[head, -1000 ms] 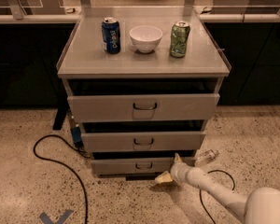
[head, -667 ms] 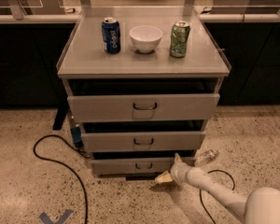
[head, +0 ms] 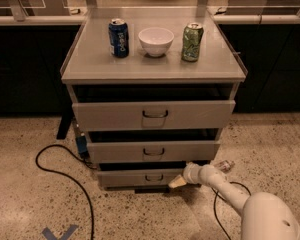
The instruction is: Open bottom drawer
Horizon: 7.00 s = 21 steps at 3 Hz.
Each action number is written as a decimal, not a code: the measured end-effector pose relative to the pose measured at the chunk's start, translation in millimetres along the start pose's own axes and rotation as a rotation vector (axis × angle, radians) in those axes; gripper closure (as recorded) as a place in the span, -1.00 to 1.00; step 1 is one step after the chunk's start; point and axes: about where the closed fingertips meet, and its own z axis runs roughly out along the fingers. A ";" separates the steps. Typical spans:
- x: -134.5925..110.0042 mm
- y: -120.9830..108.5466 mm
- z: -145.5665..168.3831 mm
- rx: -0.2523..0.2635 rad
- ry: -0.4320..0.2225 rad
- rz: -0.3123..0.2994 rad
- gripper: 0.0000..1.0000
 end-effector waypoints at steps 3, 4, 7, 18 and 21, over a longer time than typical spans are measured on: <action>-0.2 2.6 0.9 -0.004 0.000 0.000 -0.78; 10.9 11.6 13.1 -0.031 0.007 0.032 -1.00; 23.6 17.1 13.6 -0.022 -0.002 0.064 -0.64; 82.0 47.9 -114.0 0.117 0.034 -0.094 0.63; 82.0 48.0 -114.0 0.117 0.034 -0.094 -0.77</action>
Offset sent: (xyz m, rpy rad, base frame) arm -0.0014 0.0020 -0.0009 0.0012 0.0022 0.0029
